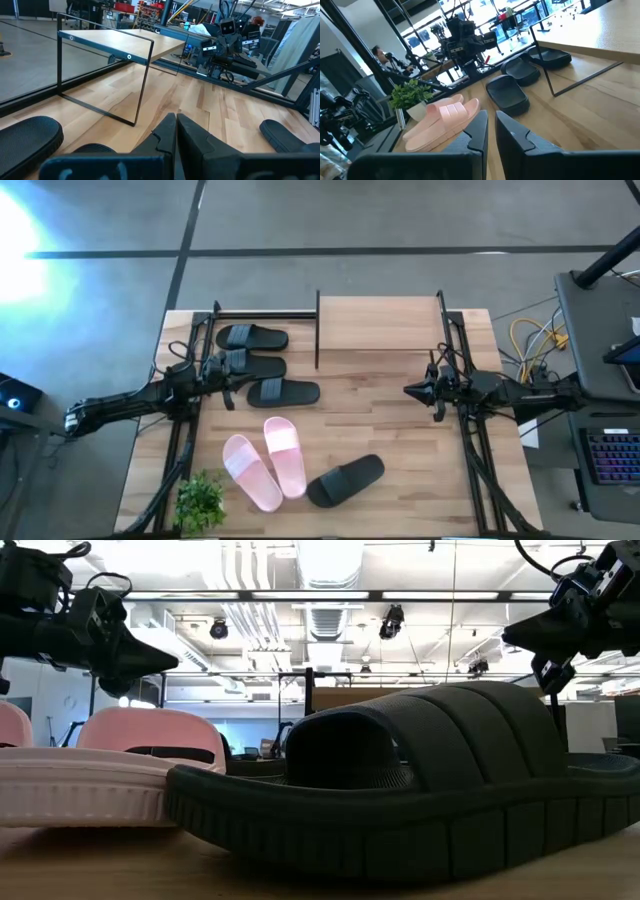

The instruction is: Pick and place slides into the shelf

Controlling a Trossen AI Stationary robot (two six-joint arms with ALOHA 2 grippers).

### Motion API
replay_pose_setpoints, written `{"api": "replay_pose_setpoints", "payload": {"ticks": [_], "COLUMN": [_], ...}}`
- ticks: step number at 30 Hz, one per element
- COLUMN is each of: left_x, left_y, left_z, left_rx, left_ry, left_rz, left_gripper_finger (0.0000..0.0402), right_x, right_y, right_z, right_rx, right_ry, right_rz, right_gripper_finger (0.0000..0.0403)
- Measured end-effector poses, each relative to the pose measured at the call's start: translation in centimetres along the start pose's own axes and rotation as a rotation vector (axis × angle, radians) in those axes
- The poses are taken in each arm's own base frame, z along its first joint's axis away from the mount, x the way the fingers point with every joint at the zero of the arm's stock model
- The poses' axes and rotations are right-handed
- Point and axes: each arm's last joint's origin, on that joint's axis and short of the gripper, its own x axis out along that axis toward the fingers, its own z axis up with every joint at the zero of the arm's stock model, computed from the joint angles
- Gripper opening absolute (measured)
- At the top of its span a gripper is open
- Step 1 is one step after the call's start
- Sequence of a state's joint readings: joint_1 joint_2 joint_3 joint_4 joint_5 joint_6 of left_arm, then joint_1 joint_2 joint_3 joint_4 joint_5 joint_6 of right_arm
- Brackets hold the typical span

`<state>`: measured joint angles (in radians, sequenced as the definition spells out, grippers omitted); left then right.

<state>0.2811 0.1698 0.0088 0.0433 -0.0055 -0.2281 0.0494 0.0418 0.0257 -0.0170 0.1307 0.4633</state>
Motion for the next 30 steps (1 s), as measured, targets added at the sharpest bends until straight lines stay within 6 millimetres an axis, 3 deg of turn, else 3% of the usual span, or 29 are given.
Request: {"api": "replay_pose_setpoints", "payload": {"ticks": [8, 14, 18, 24, 30], "left_x": [0.0, 0.0, 0.0, 0.0, 0.0], "left_y": [0.0, 0.0, 0.0, 0.0, 0.0], "left_z": [0.0, 0.0, 0.0, 0.0, 0.0], "left_rx": [0.000, 0.000, 0.000, 0.000, 0.000], "left_ry": [0.000, 0.000, 0.000, 0.000, 0.000], "left_rz": [0.000, -0.001, -0.002, -0.003, -0.003], "left_gripper_finger": [0.0000, 0.0000, 0.0000, 0.0000, 0.0000], "right_x": [0.0, 0.1, 0.1, 0.2, 0.5], "right_y": [0.0, -0.5, -0.7, 0.0, 0.6], "right_z": [0.0, 0.4, 0.4, 1.4, 1.9], "right_rx": [0.085, 0.629, 0.692, 0.875, 0.878], "right_ry": [-0.008, -0.164, -0.214, -0.269, -0.222], "right_rz": [-0.007, -0.157, -0.209, -0.066, 0.068], "right_gripper_finger": [0.0028, 0.0028, 0.0028, 0.0028, 0.0028]}}
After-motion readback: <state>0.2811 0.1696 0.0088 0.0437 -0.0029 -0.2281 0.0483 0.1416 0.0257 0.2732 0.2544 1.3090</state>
